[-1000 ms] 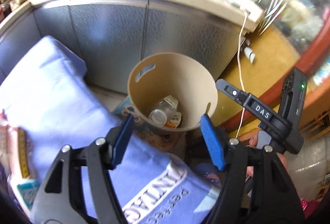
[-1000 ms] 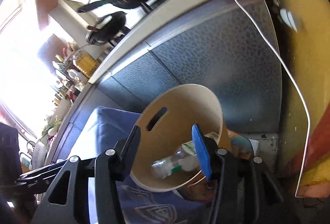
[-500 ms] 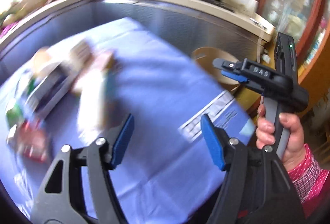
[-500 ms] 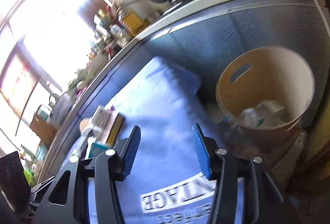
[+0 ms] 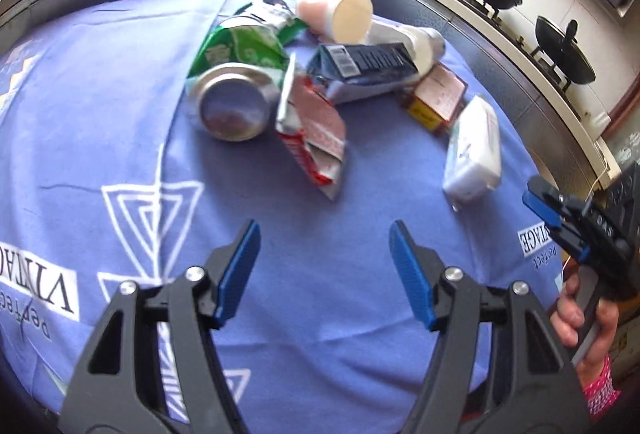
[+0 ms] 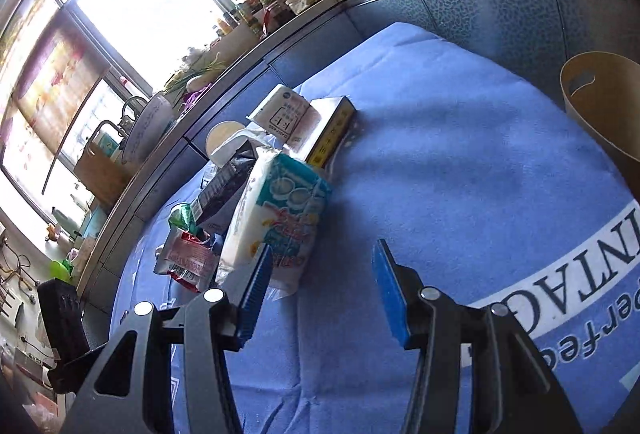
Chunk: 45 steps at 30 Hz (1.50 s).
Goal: Collect trash
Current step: 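Move both open tools back over the table toward the remaining trash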
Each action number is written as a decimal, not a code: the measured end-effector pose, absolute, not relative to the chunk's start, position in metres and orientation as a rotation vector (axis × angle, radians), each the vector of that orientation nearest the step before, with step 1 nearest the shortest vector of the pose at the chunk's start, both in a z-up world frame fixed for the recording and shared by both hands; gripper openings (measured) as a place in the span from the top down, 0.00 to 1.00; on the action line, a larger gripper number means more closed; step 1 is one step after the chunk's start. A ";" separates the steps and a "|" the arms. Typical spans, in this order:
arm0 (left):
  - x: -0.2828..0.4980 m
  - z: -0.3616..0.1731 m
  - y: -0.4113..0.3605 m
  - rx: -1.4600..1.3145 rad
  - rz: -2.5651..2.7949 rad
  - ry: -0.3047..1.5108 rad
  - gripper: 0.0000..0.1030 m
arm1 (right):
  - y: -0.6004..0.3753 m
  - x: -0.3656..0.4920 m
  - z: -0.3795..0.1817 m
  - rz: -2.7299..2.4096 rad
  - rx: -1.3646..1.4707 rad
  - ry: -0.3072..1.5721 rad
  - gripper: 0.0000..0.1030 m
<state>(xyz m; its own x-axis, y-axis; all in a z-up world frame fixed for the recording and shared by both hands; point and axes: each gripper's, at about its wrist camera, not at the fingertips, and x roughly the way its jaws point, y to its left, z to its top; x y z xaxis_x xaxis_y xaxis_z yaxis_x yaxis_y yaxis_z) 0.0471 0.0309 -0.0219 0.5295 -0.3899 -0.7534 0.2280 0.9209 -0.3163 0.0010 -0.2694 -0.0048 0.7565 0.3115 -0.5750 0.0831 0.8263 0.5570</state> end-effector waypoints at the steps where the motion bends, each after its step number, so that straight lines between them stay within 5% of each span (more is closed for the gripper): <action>1: 0.048 -0.022 0.032 -0.191 -0.366 0.941 0.38 | -0.264 -0.001 -0.006 0.130 0.596 0.715 0.50; 45: 0.056 -0.041 0.081 -0.151 -0.124 0.901 0.37 | -0.147 0.009 -0.009 0.225 0.322 0.836 0.50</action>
